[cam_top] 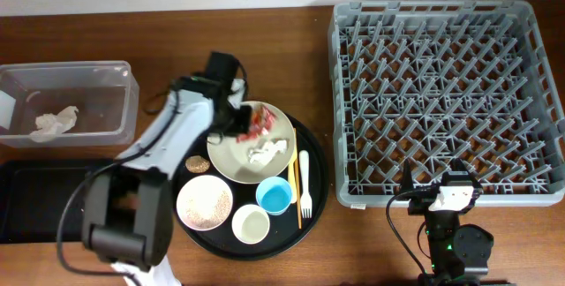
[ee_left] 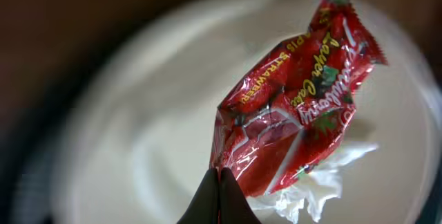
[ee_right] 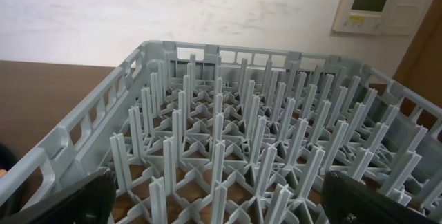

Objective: Sort waste into correct bins and load items into the dishwasher rack
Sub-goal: 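Return left gripper to the plate and grasp the red snack wrapper, then carry the red wrapper left and drop it into the clear bin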

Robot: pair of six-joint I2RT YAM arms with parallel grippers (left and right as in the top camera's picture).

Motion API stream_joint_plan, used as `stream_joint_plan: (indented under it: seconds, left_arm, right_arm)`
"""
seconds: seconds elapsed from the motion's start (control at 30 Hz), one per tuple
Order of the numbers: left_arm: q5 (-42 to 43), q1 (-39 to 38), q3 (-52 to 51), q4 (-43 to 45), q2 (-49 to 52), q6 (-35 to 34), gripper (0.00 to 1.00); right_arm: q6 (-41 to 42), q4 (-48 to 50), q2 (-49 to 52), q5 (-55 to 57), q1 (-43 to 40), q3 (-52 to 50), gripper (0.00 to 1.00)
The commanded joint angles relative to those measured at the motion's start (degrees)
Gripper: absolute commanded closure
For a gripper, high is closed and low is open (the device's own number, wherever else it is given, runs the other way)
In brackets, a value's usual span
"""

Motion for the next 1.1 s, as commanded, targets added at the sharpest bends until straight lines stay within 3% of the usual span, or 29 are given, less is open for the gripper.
stream_joint_plan:
  seconds: [0.0, 0.17, 0.37, 0.5, 0.6, 1.0, 1.03, 1.07]
  left_arm:
    - [-0.6, 7.4, 5.5, -0.3, -11.5, 0.3, 0.99]
    - [-0.7, 23.6, 5.6, -0.4, -20.0, -0.7, 0.99]
    - [-6.4, 41.8, 5.6, 1.2, -16.1, -9.0, 1.0]
    - [-6.4, 43.2, 5.6, 7.3, -8.6, -9.0, 1.0]
    - [-6.4, 44.4, 5.6, 9.9, -4.4, -15.3, 0.99]
    - [-6.0, 47.5, 5.6, 12.8, -3.8, -16.2, 0.98]
    - [-6.0, 47.5, 5.6, 12.8, -3.8, -16.2, 0.88]
    - [-6.0, 47.5, 5.6, 12.8, -3.8, -16.2, 0.62]
  right_arm:
    - [0.3, -0.3, -0.3, 0.3, -0.2, -0.3, 0.02]
    - [0.3, -0.3, -0.3, 0.3, -0.2, -0.3, 0.02]
    - [0.3, -0.3, -0.3, 0.3, -0.2, -0.3, 0.02]
    - [0.3, -0.3, -0.3, 0.3, -0.2, -0.3, 0.01]
    - [0.3, -0.3, -0.3, 0.3, -0.2, -0.3, 0.02]
    - [0.3, -0.3, -0.3, 0.3, -0.2, -0.3, 0.02]
    - [0.3, -0.3, -0.3, 0.3, -0.2, -0.3, 0.02]
    - [0.3, -0.3, -0.3, 0.3, -0.2, -0.3, 0.02]
